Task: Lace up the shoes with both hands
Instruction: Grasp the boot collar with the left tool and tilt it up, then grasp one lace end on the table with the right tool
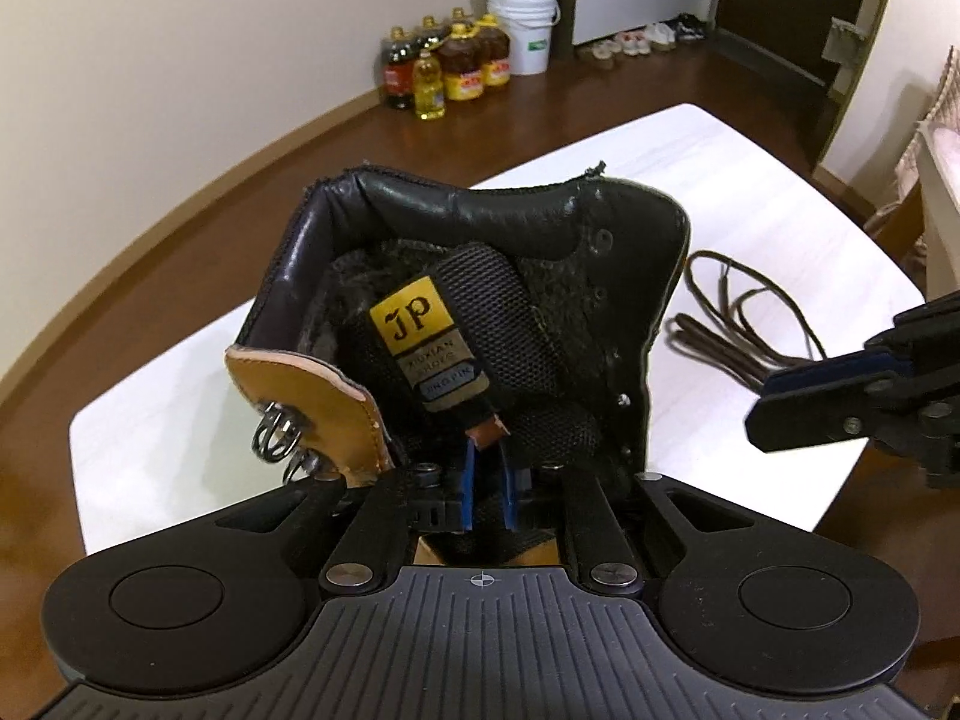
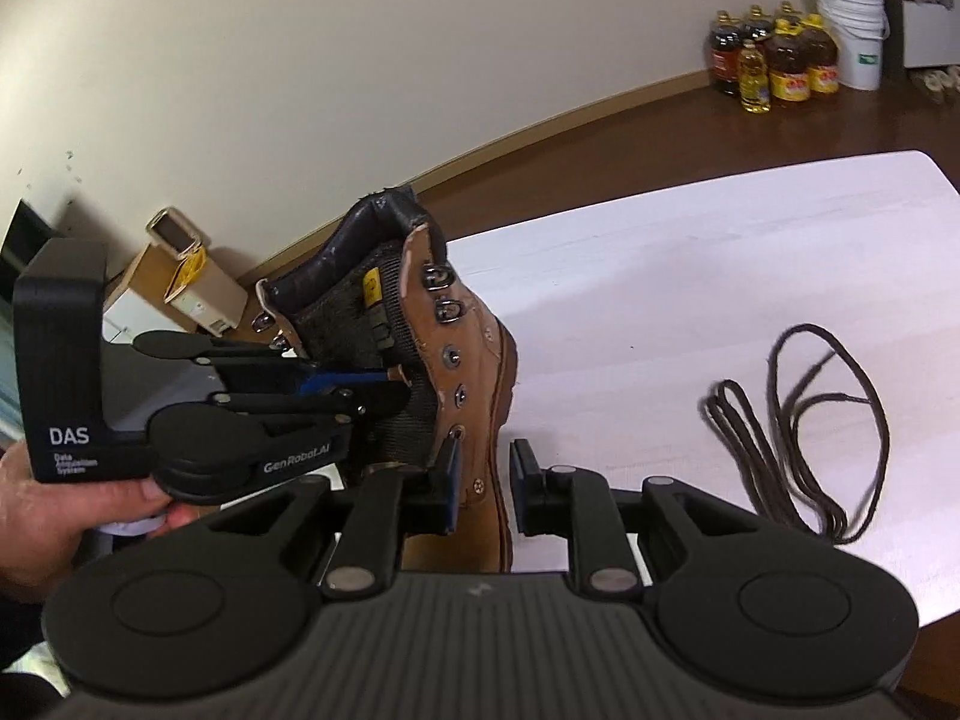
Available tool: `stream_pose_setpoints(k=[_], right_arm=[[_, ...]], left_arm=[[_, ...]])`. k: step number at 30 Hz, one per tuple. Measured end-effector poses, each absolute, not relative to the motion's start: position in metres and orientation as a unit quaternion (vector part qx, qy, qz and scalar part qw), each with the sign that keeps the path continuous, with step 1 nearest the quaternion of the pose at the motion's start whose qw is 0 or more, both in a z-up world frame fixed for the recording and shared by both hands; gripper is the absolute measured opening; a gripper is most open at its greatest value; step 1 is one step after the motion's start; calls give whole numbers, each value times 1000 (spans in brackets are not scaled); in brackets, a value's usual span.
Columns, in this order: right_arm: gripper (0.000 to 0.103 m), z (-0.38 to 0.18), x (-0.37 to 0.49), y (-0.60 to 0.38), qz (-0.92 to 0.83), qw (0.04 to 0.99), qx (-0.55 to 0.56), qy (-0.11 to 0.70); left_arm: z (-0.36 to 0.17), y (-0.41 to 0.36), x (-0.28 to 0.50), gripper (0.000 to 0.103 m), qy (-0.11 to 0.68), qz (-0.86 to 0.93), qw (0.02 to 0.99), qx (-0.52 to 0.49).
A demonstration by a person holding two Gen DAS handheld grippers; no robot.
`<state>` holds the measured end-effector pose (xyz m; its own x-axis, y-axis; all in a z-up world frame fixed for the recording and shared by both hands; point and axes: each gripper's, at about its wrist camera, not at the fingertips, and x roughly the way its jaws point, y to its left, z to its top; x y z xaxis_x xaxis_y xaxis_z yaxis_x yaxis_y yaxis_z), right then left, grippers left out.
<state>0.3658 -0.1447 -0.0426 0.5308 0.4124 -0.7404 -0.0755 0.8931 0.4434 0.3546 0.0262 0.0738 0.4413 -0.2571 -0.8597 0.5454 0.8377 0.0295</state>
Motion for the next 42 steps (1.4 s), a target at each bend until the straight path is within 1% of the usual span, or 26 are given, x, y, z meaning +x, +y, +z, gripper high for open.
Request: stream_pose_setpoints(k=[1,3,6,11,13,17,20,23,26,27,29,30,34,36,38,39,42], right_arm=[[20,-43,365,-146,135,858,178,462],[21,-46,365,-151,114,862,162,467],[21,-55,367,-159,68,865,110,485],[21,-91,383,-182,21,860,33,508],[21,-106,390,-194,-7,860,23,510],[21,-124,406,-228,-48,854,86,510],[22,-134,419,-254,-70,842,179,504],[20,-149,426,-279,-104,805,292,506],[19,-154,430,-287,-115,783,348,503],[19,-153,432,-285,-118,784,340,506],[5,-152,436,-279,-120,790,313,513],[3,-151,437,-276,-119,794,297,517],[2,-143,430,-268,-83,811,258,519],[1,-130,420,-262,-50,826,234,511],[1,-109,407,-244,21,844,193,500],[1,-102,402,-232,58,850,163,498],[1,-89,379,-183,185,848,23,497]], left_arm=[[76,28,352,14,470,-242,835,152],[80,38,345,14,477,-251,831,139],[86,47,341,14,475,-260,832,120],[93,48,335,15,467,-286,830,103],[92,43,333,15,471,-290,826,107],[86,32,330,15,482,-293,817,117],[82,19,332,15,486,-294,813,126],[81,11,330,15,486,-295,811,136],[81,6,330,15,488,-293,810,141],[81,5,329,15,488,-292,810,143],[82,4,328,15,487,-289,811,145],[84,3,328,15,485,-288,813,145],[88,6,326,15,481,-289,816,141],[89,10,323,15,483,-290,815,138],[88,14,320,15,485,-290,814,136],[87,17,319,15,487,-290,813,133],[83,23,317,15,491,-286,814,123]])
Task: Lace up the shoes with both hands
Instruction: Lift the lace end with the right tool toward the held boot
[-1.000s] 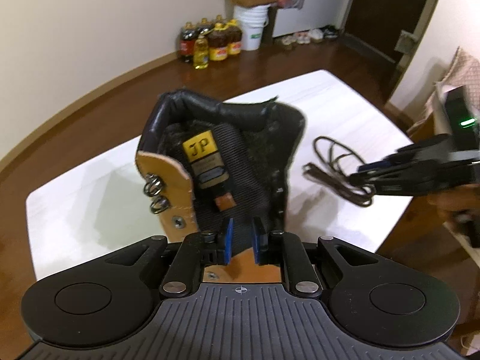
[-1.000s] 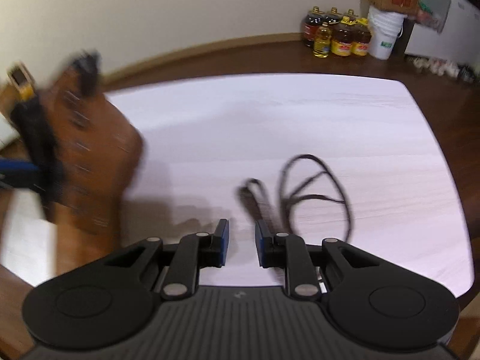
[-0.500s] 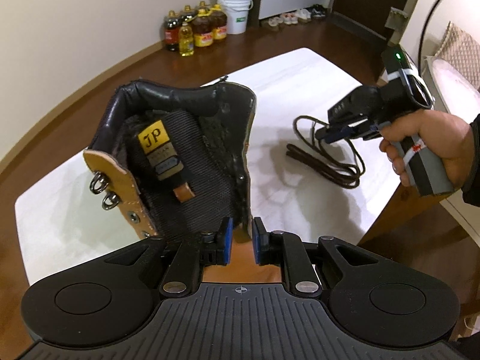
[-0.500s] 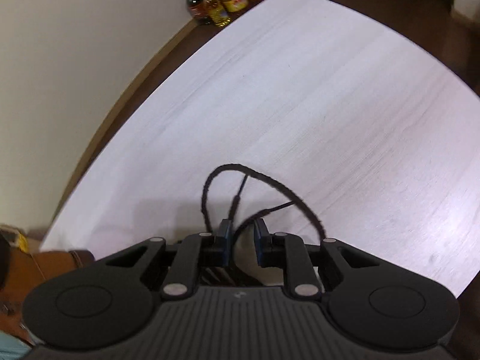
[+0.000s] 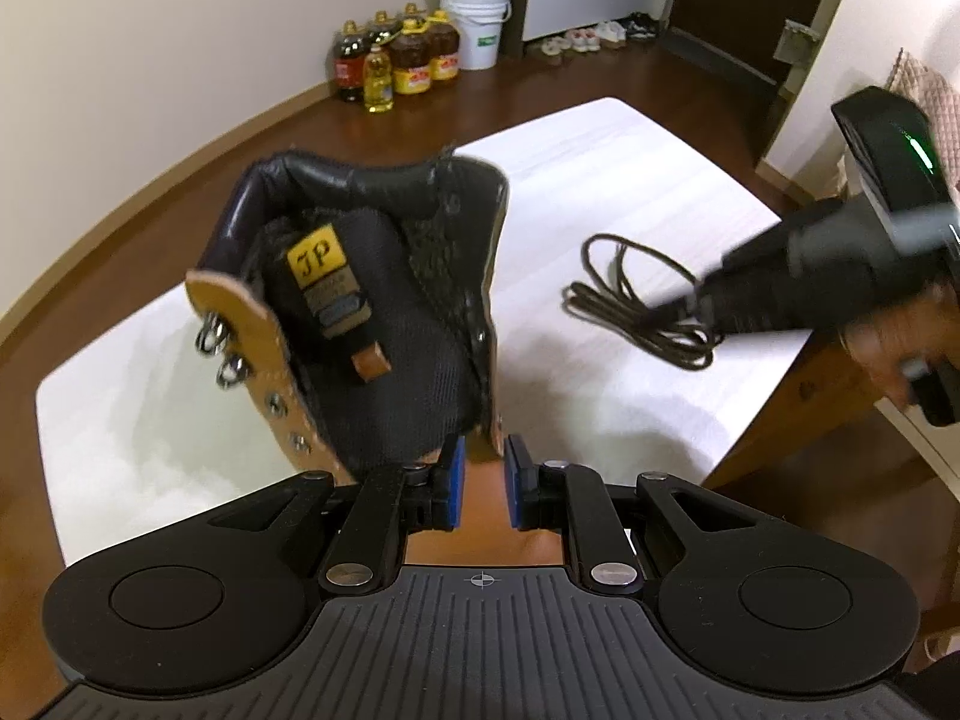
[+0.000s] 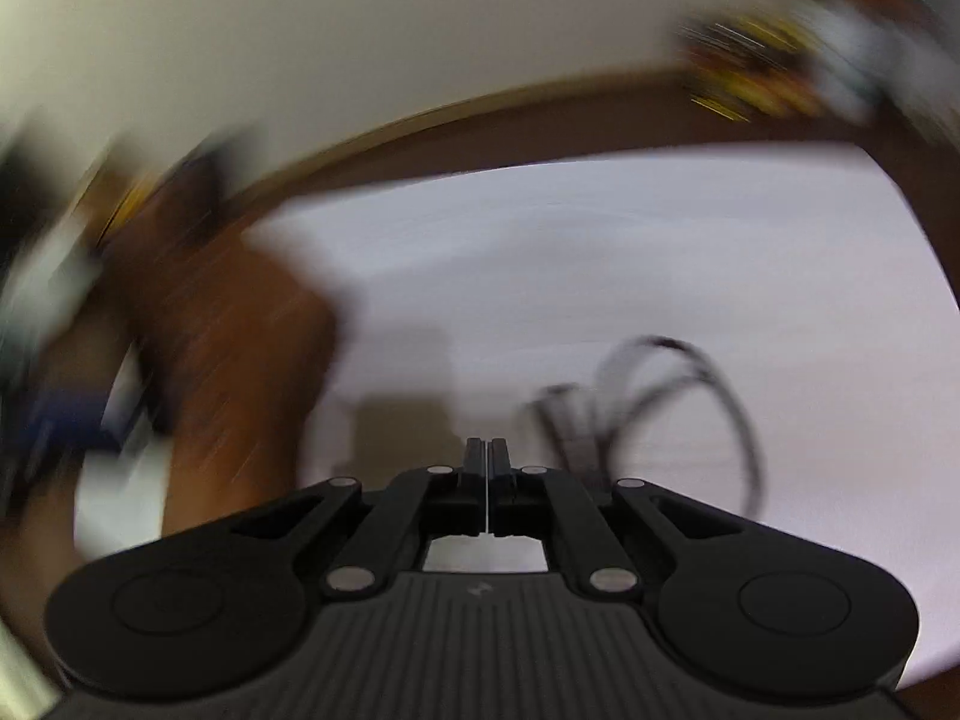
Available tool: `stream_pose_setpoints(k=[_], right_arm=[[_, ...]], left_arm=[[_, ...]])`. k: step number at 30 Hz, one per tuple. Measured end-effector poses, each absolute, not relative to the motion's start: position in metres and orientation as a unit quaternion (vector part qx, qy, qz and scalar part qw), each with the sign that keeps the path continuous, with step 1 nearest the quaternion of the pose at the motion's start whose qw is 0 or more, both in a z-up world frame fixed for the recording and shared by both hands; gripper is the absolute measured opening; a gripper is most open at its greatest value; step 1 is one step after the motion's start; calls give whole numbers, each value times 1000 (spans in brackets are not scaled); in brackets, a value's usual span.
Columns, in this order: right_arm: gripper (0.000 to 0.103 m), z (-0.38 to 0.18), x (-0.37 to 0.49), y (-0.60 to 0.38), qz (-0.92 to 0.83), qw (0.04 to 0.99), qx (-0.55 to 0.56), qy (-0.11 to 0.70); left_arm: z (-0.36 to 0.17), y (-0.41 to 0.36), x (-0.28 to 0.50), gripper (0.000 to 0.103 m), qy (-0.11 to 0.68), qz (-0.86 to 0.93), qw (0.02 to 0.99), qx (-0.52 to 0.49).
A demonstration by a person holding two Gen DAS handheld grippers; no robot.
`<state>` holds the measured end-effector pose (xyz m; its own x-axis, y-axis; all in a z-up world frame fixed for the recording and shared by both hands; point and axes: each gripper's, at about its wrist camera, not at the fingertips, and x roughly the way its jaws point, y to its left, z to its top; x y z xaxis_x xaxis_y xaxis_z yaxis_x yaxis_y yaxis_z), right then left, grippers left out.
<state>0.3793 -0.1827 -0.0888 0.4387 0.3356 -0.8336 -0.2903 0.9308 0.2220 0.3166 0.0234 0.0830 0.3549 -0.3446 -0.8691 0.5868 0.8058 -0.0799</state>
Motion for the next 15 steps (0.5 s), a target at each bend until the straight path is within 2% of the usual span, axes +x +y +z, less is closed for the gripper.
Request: stream_pose_setpoints(k=[4,8,9,11,15], right_arm=[[1,-105,355,-137,270,820,-116,491],[4,-120,343,-121,278,809,-175,487],[5,-123,344,-121,261,811,-177,492],[17,-123,349,-132,213,827,-145,500],[20,-118,370,-175,85,858,-18,506]], left_arm=[[79,35,312,15,495,-279,815,110],[75,45,307,15,500,-275,814,113],[74,47,306,15,499,-275,814,113],[74,50,304,15,499,-275,814,113],[72,51,306,15,497,-281,814,110]])
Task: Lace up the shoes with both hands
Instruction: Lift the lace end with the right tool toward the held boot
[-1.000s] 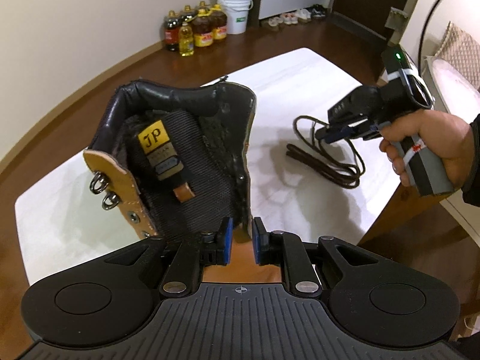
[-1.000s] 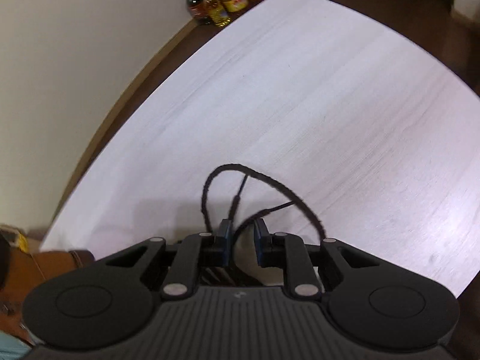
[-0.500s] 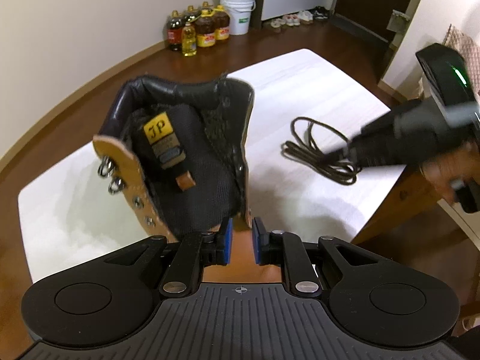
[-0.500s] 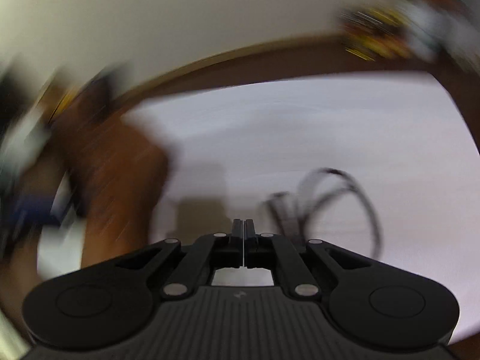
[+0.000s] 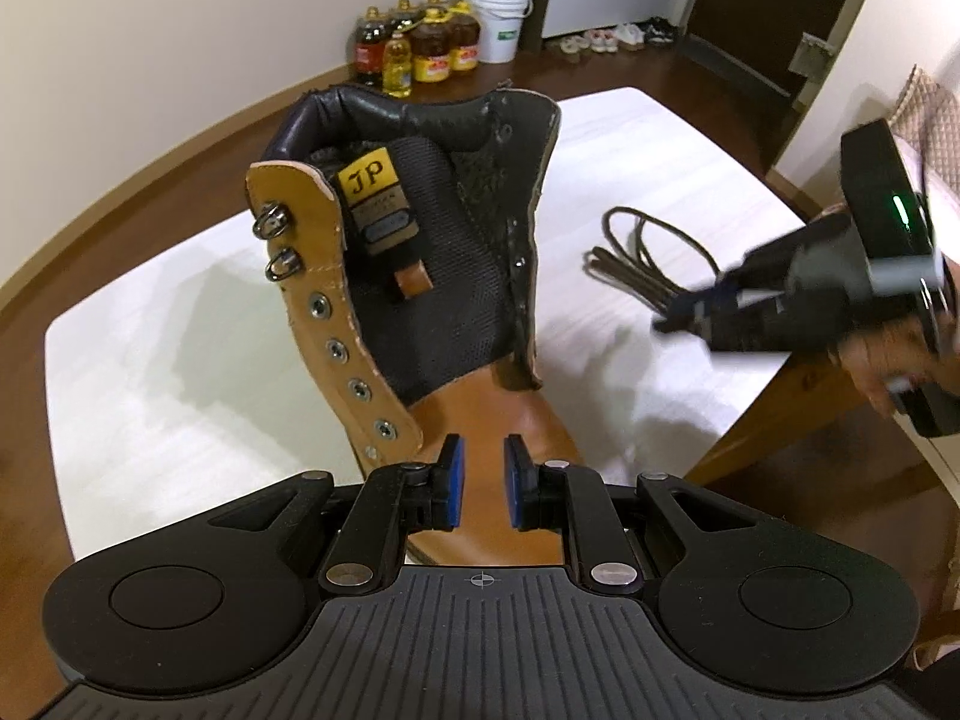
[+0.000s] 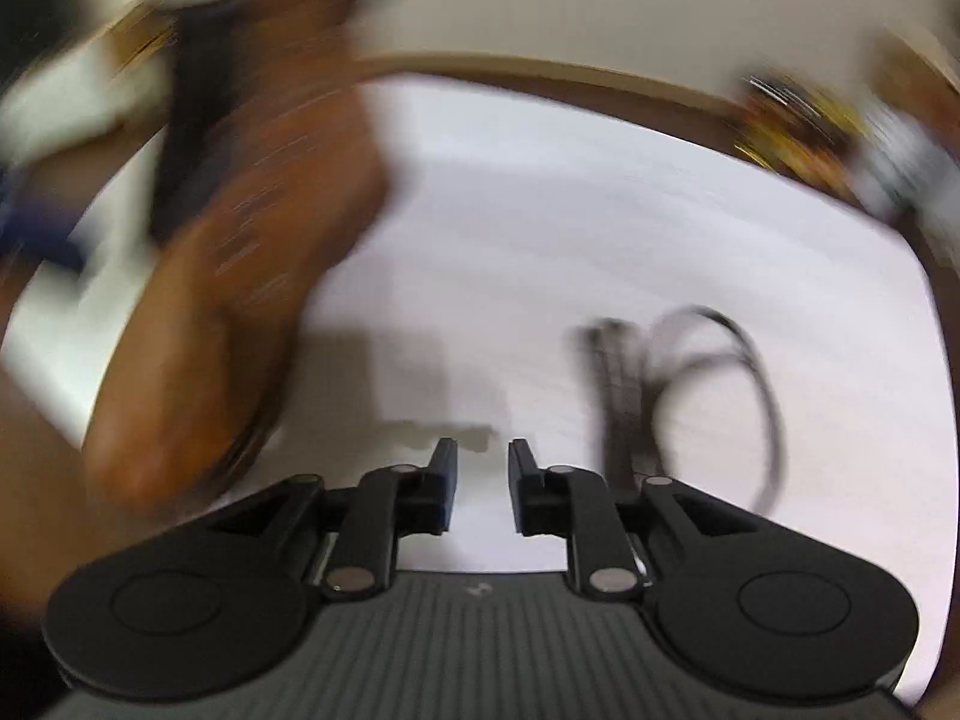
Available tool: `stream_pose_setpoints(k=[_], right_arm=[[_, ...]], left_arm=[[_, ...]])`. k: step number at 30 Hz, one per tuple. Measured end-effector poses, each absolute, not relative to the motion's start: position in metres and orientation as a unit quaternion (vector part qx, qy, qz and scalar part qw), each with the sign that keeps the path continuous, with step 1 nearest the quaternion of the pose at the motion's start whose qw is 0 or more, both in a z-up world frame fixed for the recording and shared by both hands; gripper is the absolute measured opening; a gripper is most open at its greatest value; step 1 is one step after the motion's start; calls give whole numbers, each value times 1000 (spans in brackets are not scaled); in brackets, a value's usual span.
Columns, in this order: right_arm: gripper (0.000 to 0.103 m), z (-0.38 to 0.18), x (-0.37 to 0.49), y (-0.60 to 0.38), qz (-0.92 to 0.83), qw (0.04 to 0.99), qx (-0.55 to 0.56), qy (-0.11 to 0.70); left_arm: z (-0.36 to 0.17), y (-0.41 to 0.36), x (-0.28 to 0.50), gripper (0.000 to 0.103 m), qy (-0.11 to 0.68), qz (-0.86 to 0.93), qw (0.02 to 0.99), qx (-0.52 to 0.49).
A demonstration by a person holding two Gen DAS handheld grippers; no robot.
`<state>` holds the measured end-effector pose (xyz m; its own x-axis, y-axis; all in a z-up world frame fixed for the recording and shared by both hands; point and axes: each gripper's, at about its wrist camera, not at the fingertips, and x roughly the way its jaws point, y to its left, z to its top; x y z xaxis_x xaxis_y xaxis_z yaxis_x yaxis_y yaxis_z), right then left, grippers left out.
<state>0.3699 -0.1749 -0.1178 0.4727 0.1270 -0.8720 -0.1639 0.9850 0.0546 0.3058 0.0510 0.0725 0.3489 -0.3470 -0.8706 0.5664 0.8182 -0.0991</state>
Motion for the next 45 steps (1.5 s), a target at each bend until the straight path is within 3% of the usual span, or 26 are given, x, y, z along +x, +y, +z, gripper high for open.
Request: stream_pose_setpoints(k=[4,10,11,13,18,22,28,33,40,45], right_arm=[[20,-127,395,-216,-9,865,33,501],[19,-149,414,-230,-3,856,53,514],[4,-151,416,-230,8,854,57,517],[2,-148,413,-221,13,855,56,516],[2,-105,389,-207,71,871,1,486],[2,-75,350,-154,238,847,-134,456],[2,-97,314,-111,357,779,-255,447],[2,-110,313,-108,353,771,-265,459],[2,-86,316,-113,375,773,-273,433],[2,-70,307,-106,408,756,-297,416]], left_arm=[[72,48,306,15,495,-282,814,115],[69,44,308,15,503,-279,809,118],[69,43,309,15,504,-279,809,118],[69,42,310,15,504,-280,808,119],[68,42,311,16,502,-284,808,120],[66,46,312,16,503,-279,810,117],[64,50,307,16,505,-284,807,115],[62,51,301,16,511,-292,800,118],[58,36,298,17,494,-364,777,142],[59,22,291,17,430,-457,742,238]])
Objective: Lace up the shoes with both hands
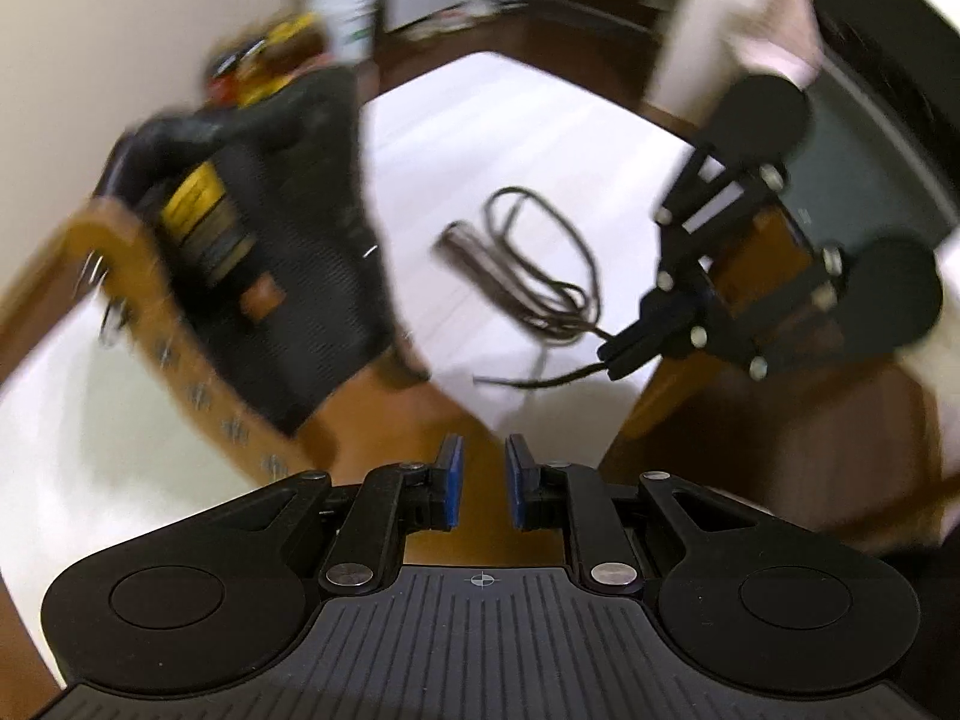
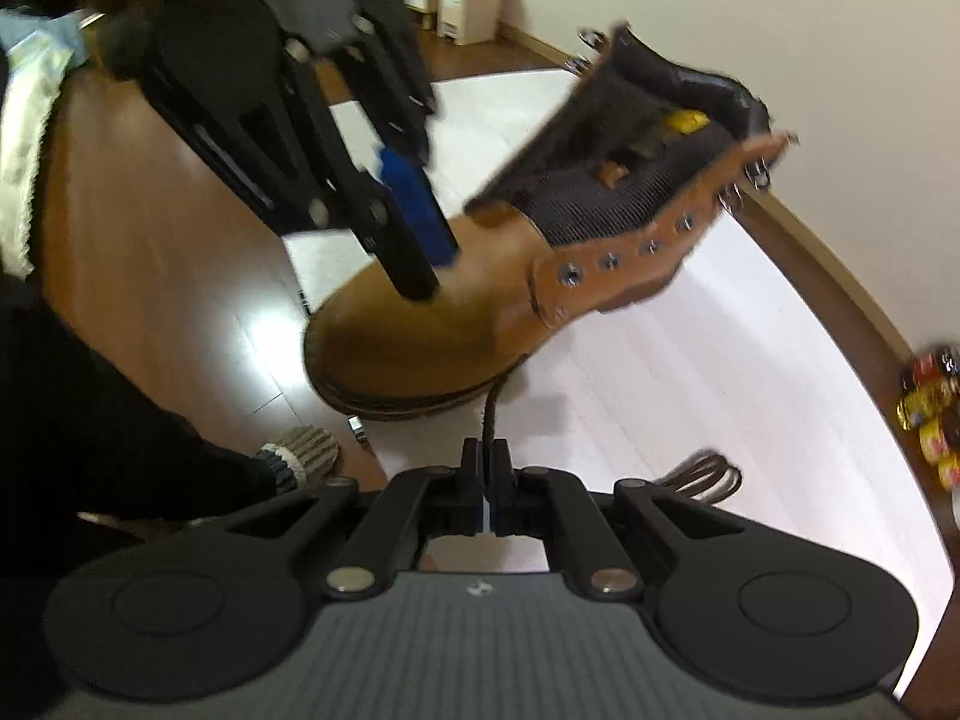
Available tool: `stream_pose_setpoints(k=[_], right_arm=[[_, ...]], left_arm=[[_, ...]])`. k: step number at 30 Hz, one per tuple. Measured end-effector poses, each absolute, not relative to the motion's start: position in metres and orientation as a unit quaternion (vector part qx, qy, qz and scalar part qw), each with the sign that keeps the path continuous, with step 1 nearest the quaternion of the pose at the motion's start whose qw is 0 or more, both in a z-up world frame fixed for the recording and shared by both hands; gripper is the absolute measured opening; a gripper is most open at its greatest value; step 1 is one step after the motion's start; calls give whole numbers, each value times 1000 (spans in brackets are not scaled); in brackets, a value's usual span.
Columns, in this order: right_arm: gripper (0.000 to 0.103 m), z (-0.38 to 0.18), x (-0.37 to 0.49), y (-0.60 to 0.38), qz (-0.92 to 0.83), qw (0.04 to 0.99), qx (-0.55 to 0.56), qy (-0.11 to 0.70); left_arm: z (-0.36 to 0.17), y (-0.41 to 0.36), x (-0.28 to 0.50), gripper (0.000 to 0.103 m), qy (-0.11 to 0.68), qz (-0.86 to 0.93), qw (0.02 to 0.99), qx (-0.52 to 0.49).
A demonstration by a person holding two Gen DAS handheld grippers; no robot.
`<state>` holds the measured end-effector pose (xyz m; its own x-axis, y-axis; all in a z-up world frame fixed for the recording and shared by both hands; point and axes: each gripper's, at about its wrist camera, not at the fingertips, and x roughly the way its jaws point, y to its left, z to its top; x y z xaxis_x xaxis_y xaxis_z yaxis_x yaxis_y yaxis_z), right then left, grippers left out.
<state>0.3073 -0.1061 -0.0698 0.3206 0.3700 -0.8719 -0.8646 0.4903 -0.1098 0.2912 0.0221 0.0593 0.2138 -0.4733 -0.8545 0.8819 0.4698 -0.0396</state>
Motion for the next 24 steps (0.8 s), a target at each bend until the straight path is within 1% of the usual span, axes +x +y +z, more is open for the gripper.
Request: stream_pose_setpoints(k=[6,14,16,18,19,22,24], right_arm=[[2,-66,306,-99,451,727,-321,407],[2,-60,314,-89,495,705,-339,379],[2,-59,315,-88,501,702,-342,374],[2,-58,315,-89,503,702,-341,371],[2,-58,316,-90,501,705,-338,371],[3,-61,323,-95,482,722,-316,383],[3,-63,329,-99,451,746,-285,399]], left_arm=[[58,13,280,18,342,-541,677,363],[39,7,266,18,281,-582,627,435],[32,5,264,17,290,-584,619,438],[26,2,266,9,314,-587,609,430],[27,1,268,6,323,-587,608,425],[27,2,273,6,344,-570,618,418],[29,1,284,6,380,-544,640,388]])
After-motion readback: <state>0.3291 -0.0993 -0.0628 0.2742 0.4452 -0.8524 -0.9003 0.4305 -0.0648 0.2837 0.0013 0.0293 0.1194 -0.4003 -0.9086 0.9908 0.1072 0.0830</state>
